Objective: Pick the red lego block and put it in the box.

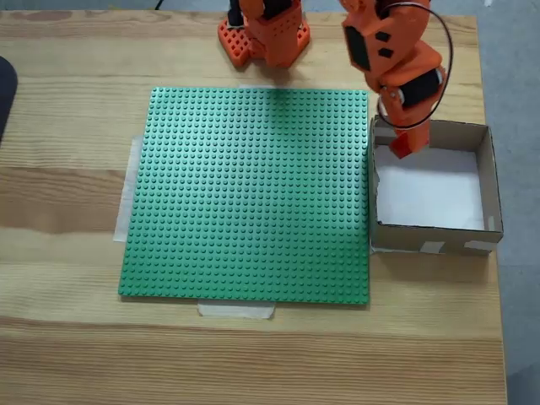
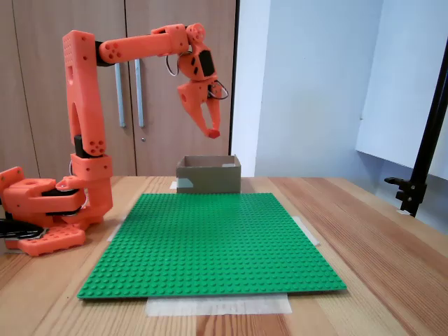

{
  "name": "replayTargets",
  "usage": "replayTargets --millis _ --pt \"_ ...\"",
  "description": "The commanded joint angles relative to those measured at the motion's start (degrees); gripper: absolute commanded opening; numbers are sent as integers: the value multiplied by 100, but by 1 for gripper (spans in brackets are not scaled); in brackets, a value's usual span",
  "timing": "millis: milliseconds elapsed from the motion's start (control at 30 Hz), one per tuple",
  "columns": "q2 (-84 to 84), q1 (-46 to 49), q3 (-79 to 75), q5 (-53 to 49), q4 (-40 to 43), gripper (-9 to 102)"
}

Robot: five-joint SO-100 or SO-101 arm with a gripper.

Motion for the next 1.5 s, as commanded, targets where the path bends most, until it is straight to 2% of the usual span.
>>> replayTargets --millis 0,633,1467 --pt "-132 -26 -413 18 9 -1" --pt "-1292 -369 -1099 -35 18 -1" --pt "-1485 -563 -1055 -264 -9 2"
